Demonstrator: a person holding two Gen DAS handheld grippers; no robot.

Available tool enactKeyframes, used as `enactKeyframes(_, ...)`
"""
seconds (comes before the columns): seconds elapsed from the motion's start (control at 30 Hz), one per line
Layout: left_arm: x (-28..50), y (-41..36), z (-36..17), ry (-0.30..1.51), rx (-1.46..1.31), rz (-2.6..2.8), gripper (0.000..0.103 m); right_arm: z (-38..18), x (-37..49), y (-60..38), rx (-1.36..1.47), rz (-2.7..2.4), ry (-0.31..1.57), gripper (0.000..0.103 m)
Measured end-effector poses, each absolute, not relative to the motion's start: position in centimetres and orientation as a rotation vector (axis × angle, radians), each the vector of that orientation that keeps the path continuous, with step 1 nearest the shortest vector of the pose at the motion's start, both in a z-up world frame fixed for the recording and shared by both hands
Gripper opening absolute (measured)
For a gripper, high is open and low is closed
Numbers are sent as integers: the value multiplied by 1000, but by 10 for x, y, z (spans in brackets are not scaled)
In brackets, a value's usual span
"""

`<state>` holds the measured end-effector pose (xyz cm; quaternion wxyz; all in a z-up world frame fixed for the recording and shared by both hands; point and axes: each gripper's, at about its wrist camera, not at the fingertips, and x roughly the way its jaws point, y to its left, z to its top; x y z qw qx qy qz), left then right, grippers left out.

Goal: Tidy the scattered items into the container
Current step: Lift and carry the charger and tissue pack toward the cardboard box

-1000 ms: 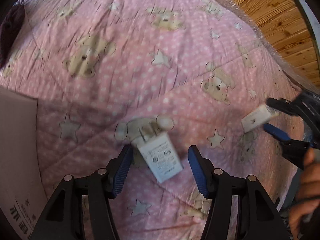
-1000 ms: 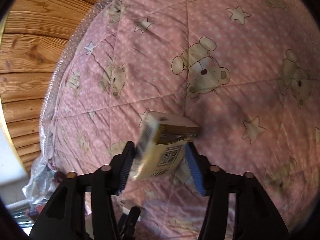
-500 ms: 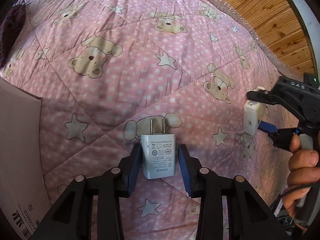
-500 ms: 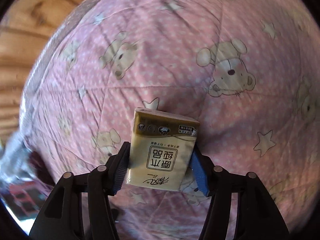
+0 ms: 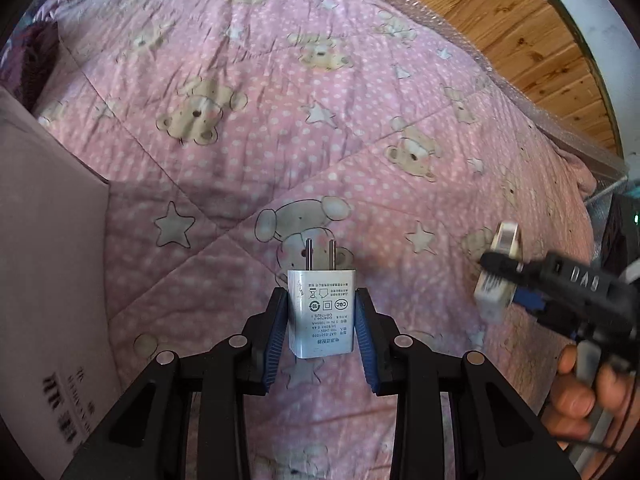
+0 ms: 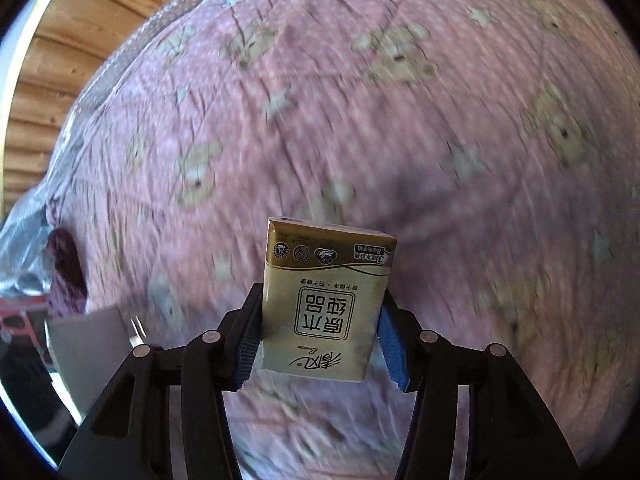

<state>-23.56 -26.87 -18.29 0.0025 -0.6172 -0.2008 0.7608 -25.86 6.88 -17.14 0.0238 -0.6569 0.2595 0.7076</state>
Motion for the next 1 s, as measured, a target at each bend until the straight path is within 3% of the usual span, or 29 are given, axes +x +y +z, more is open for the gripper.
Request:
enactKeyframes(0.4,-209,-240,-125,-423,-1822,2462,34,-153,-183,77,-2054,2201,792,55)
enactKeyframes(1.0,-141,-211,-62,-309,-1625,2531,34,-120,-110,54,-2035,2303,709,55)
